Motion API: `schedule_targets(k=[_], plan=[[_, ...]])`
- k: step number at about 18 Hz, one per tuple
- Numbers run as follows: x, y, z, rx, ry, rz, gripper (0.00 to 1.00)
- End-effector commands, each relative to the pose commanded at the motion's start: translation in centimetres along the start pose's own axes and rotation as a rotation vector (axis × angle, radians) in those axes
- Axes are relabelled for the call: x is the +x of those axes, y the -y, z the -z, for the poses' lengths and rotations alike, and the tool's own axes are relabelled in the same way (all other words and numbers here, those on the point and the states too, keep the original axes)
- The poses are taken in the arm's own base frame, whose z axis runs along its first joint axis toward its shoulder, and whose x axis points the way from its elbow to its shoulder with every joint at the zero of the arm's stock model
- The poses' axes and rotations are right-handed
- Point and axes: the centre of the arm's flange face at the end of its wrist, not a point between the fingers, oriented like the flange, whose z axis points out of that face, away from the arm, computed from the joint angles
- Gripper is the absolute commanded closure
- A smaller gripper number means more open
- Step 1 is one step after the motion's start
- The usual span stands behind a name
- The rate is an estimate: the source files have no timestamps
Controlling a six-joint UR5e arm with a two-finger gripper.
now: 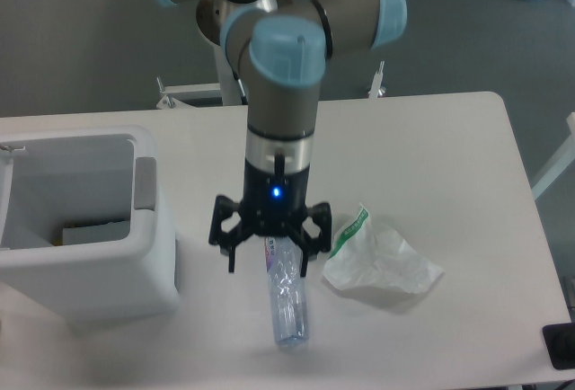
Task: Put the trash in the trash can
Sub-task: 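Move the gripper over the crumpled plastic bag, then lower the open gripper onto the plastic bag and close on it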
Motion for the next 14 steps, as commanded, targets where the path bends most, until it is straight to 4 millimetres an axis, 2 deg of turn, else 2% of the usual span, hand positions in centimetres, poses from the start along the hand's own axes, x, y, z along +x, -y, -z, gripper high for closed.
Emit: schedule_targets(k=[2, 5, 6, 9, 11, 13, 14], plan=[[-0.6, 0.4, -0.9, -0.005, 0.001, -0.030, 0.00], [-3.4, 0.3, -1.6, -0.020, 0.025, -0.191, 0.00], [-6.0, -0.1, -0.9, -0.023, 0.044, -0.240, 0.00], [-9.9, -1.7, -0.7, -0.038, 0.059, -0.325, 0.00], [-13.4, -2.0, -0.1, -0.034, 0.072, -0.388, 0.00], [-18.1, -2.2, -0.8, -0.004, 0.045, -0.518, 0.00], [-19.4, -2.5, -1.2, 0.000, 0.040, -0.563, 0.00]])
